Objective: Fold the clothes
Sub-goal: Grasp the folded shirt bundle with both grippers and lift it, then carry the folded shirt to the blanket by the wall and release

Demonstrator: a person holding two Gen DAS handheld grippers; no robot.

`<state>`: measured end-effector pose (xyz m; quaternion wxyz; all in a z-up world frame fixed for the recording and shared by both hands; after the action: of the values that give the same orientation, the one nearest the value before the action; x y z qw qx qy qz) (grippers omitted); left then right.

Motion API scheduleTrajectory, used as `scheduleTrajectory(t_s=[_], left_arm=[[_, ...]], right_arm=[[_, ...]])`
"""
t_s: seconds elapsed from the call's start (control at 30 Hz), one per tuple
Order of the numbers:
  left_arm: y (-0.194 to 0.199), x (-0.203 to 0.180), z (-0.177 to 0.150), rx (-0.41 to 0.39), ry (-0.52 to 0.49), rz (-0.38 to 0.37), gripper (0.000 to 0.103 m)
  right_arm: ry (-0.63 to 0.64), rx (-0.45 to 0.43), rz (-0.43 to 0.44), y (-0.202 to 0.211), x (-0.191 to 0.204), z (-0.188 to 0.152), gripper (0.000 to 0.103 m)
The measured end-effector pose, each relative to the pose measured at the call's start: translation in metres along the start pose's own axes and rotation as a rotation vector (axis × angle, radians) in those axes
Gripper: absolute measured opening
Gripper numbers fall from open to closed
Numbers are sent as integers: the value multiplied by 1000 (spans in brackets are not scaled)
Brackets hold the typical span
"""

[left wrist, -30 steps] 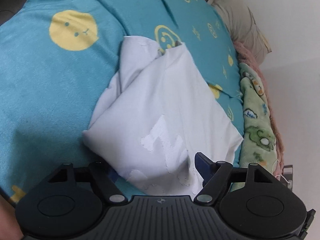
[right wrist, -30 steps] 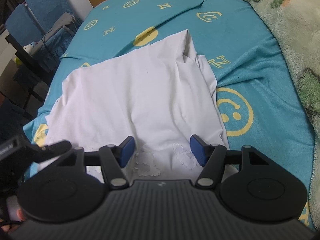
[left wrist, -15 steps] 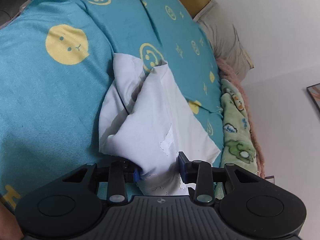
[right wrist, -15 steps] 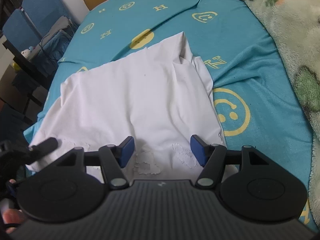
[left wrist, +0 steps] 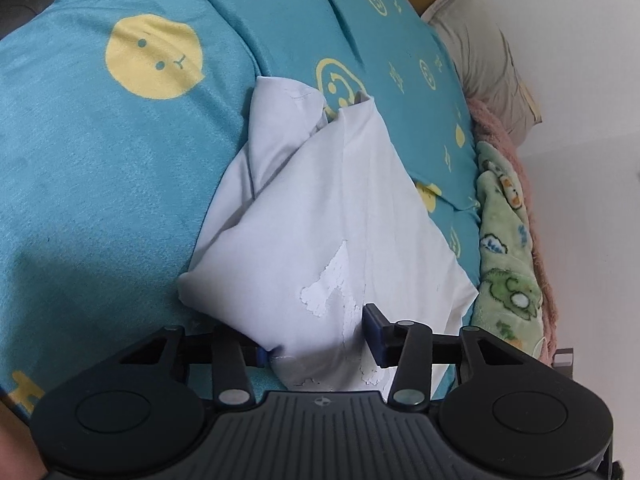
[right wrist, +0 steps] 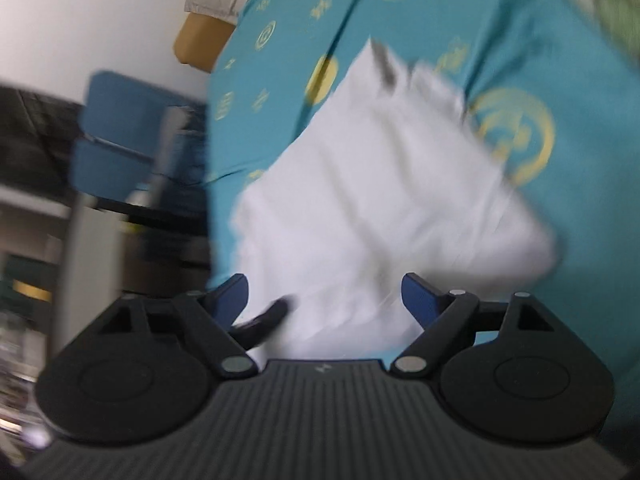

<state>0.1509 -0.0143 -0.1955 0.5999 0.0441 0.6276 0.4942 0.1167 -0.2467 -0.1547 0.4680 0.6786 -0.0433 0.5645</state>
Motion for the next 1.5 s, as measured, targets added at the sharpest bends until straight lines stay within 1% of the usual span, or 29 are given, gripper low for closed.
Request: scheduleTrajectory(t_s=[0.03, 0.07, 0.13, 0.2, 0.3, 0.33, 0.37, 0.4, 0.53, 0.6, 0.63, 0.7, 0.77, 0.83, 0.87, 0.9, 0.93, 1.03, 1.2, 1.27, 1.33, 1.4, 1.5], left_arm=[[2, 0, 0, -5, 4, -5, 41], [4, 0, 0, -11, 3, -11, 38], [9, -3, 1, -29, -4, -24, 34], [13, -9, 2, -50, -2, -55, 30], [18, -13, 4, -75, 9, -89, 29], [20, -14, 5, -82, 14, -99, 28], [21, -15, 6, -89, 19, -108, 28], [21, -16, 7, -93, 28, -116, 27], [22, -16, 10, -97, 45, -139, 27], [21, -17, 11, -100, 47, -140, 27], [20, -17, 11, -99, 50, -141, 27], [19, -19, 14, -97, 46, -142, 27], [19, -19, 17, -97, 47, -144, 27], [21, -17, 18, -95, 55, -147, 27], [22, -18, 18, -97, 52, -145, 27], [23, -18, 18, -98, 49, -143, 27], [23, -19, 17, -96, 45, -142, 27], [30, -24, 16, -100, 22, -147, 26], [58, -44, 19, -102, -35, -184, 26], [73, -53, 17, -87, -24, -208, 26], [93, -59, 12, -58, -20, -229, 26], [109, -73, 5, -27, -42, -229, 26], [123, -95, -5, 47, -34, -234, 26]], right_arm=[[-40, 32, 40, -1, 0, -5, 93], [-68, 62, 68, -3, 1, -10, 93], [-92, 114, 89, -12, 1, -21, 92], [-125, 158, 95, -23, -1, -33, 92], [-185, 233, 120, -42, -6, -46, 92], [-206, 250, 133, -48, -8, -48, 92], [-227, 248, 138, -51, -10, -48, 92], [-250, 221, 133, -52, -14, -44, 92], [-369, 13, 58, -38, -41, -23, 92], [-417, -79, 48, -29, -52, -15, 92], [-434, -119, 45, -25, -56, -11, 91], [-425, -193, 27, -17, -57, -6, 91], [-411, -258, 1, -9, -57, -2, 82], [-420, -270, -21, -9, -61, -1, 64], [-424, -274, -31, -9, -63, 0, 58], [-428, -277, -42, -10, -65, 0, 44], [-421, -285, -47, -9, -65, 0, 35], [-346, -324, -36, 0, -55, 2, 24], [-229, -391, 14, 33, -29, -1, 20], [-191, -407, 35, 49, -15, -2, 19], [-158, -420, 59, 68, -2, -1, 19], [-138, -426, 74, 89, 6, -2, 19], [-150, -422, 87, 120, 10, -1, 19]])
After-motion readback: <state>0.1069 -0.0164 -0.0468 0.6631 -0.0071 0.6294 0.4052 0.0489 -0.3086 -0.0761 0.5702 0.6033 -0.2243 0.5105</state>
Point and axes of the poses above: each gripper's, at about its wrist camera, not at the fingertips, and y roughly against the way its jaws point, x to its left, z to its top, the point moved 6 cm from there along -y, roughly the way its jaws point, and after that the axes turned 4 degrees about -y, right-handed, at the moved point
